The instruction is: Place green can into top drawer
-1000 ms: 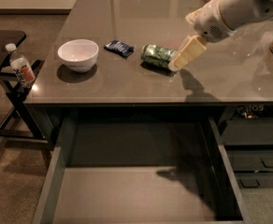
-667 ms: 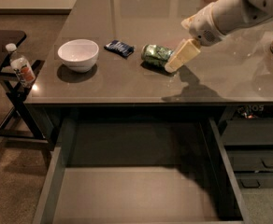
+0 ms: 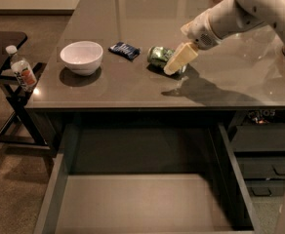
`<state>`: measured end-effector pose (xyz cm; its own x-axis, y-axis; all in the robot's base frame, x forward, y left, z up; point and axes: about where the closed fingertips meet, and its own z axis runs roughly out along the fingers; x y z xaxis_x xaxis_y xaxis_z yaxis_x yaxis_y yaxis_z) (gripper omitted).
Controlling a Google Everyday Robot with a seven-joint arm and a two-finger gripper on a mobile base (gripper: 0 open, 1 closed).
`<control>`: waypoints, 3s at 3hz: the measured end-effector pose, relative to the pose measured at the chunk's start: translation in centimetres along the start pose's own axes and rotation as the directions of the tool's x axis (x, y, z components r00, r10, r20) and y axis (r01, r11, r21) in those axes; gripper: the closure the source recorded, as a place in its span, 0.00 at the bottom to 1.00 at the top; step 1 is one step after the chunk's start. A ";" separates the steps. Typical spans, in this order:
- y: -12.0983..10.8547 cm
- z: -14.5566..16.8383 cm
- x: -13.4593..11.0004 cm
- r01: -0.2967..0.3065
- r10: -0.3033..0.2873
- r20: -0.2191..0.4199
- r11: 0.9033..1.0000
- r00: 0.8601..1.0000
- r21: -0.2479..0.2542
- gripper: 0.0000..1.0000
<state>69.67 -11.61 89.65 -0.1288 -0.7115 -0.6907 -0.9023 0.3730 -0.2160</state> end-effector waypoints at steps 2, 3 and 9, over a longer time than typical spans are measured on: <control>-0.4 3.4 1.6 -0.094 0.092 -0.048 0.995 0.995 -0.033 0.00; -0.4 3.5 1.6 -0.099 0.097 -0.050 0.995 0.994 -0.034 0.18; 4.1 -2.7 2.5 -0.042 0.042 -0.001 0.999 0.999 -0.009 1.00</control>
Offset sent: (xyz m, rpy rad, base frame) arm 0.0233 0.0069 -0.0468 -0.0053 0.1566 -0.1028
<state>64.48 -13.47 88.93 -0.1669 -0.6959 -0.6985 -0.8999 0.3969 -0.1804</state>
